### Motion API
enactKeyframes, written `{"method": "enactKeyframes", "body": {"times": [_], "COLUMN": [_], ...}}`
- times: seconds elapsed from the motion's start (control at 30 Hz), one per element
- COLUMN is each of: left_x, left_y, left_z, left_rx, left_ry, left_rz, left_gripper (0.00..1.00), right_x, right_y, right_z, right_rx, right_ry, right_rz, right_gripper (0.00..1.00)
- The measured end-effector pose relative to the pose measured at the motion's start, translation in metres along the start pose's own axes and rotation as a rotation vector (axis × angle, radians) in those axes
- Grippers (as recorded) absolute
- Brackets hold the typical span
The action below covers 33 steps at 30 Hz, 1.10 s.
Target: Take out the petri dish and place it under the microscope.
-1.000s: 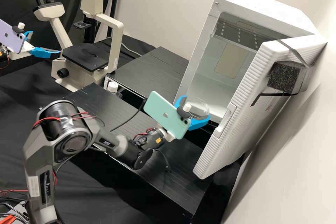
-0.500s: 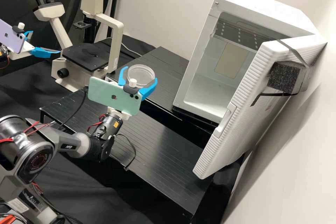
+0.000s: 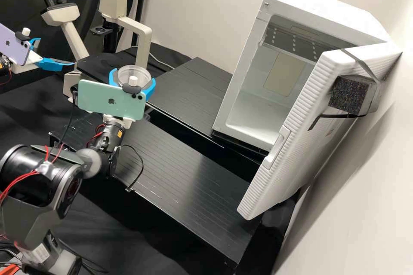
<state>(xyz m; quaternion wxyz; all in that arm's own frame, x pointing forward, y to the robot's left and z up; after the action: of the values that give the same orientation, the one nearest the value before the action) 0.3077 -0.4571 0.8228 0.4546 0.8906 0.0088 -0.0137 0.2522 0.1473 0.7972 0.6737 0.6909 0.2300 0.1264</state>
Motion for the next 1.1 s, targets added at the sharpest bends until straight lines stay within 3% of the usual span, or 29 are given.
{"method": "enactKeyframes", "body": {"times": [0.23, 0.5, 0.9, 1.1], "left_x": [0.000, 0.000, 0.000, 0.000], "left_y": [0.000, 0.000, 0.000, 0.000], "left_z": [0.000, 0.000, 0.000, 0.000], "left_rx": [0.000, 0.000, 0.000, 0.000], "left_ry": [0.000, 0.000, 0.000, 0.000], "left_rz": [0.000, 0.000, 0.000, 0.000], "left_gripper": [1.00, 1.00, 1.00, 1.00], "right_x": [0.022, 0.055, 0.120, 0.148], "right_y": [-0.017, -0.039, -0.074, -0.097], "right_z": [-0.004, -0.011, -0.024, -0.020], "right_rx": [0.026, 0.021, -0.037, -0.089], "right_ry": [0.015, 0.006, -0.018, -0.057], "right_rz": [-0.053, -0.103, -0.176, -0.236], "right_gripper": [0.00, 0.00, 0.00, 0.00]}}
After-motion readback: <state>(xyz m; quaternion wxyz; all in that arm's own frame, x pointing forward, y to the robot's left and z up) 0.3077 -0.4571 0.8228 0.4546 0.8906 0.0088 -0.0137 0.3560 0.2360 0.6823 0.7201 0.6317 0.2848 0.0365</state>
